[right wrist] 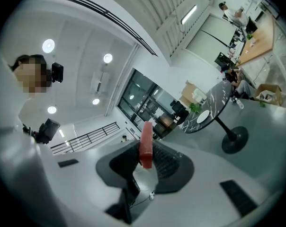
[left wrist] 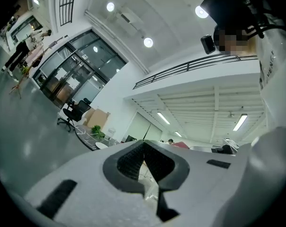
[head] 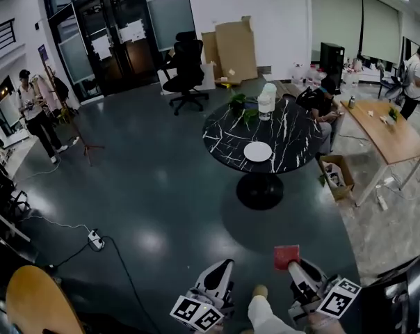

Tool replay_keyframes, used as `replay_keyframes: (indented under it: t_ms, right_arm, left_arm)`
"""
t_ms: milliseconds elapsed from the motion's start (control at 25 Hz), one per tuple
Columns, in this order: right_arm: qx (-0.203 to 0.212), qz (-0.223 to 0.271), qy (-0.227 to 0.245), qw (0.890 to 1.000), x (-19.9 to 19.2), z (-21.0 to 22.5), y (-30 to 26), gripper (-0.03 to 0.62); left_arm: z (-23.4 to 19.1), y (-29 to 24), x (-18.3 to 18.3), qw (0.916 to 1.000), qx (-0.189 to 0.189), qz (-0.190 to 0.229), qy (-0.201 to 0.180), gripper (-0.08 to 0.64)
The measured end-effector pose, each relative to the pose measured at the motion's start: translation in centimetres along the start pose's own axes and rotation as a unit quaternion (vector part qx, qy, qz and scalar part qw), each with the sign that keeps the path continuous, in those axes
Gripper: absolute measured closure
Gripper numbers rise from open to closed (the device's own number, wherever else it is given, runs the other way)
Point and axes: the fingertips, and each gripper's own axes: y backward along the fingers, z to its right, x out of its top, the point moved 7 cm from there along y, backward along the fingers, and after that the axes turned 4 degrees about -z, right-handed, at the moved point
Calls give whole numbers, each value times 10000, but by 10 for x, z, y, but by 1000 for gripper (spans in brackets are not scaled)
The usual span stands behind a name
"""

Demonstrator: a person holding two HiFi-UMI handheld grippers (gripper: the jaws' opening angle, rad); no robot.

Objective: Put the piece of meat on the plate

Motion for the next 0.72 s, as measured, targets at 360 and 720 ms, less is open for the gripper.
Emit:
replay_keyframes:
  t_ms: [360,720]
  right_arm:
    - [284,-334,-95,9990,48,52,-79,511]
    - [292,-452,-43,9985,96,105,-124,511]
  left_arm:
    - [-52,-92,21,9998,176,53,-57,552]
    - [-83,-179,26,9999,158,1,9,552]
